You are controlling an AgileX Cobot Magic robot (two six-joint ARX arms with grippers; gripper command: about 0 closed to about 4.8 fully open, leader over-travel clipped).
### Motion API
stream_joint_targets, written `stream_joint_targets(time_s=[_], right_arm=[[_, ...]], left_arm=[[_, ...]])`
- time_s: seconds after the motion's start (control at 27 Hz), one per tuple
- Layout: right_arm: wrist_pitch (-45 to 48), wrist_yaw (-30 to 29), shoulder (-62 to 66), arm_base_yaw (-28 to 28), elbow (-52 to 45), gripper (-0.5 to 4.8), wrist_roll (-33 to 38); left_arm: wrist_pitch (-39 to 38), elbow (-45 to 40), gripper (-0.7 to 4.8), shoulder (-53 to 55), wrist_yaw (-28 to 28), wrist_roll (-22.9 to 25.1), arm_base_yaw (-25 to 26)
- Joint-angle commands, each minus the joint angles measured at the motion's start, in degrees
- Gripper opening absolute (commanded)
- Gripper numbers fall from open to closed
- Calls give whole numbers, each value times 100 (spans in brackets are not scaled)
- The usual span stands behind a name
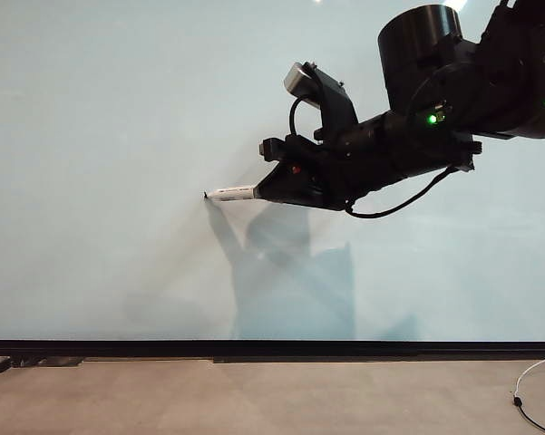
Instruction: Pick up the pen on the shelf to the right of the whiteboard and draw a straight line.
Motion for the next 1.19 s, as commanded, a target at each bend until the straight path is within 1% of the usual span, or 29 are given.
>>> stream_joint_targets(time_s=[0.04, 0.33, 0.56, 0.93, 1.11, 1.19], right_arm=[[72, 181, -28, -4, 15, -5, 7], [20, 258, -144, -4, -2, -5, 0], [15, 481, -313, -17, -177, -5, -20], [168, 874, -828, -170, -951, -5, -116], [146, 929, -1123, -365, -1207, -5, -133], [116, 1080, -1349, -459, -1362, -5, -177]], left_arm=[[35, 20, -5, 0, 15, 4, -2], [35, 20, -5, 0, 15, 4, -2], [35, 20, -5, 0, 15, 4, -2], [33, 20, -5, 0, 15, 4, -2], [33, 20, -5, 0, 13, 4, -2], [33, 20, -5, 0, 15, 4, -2]])
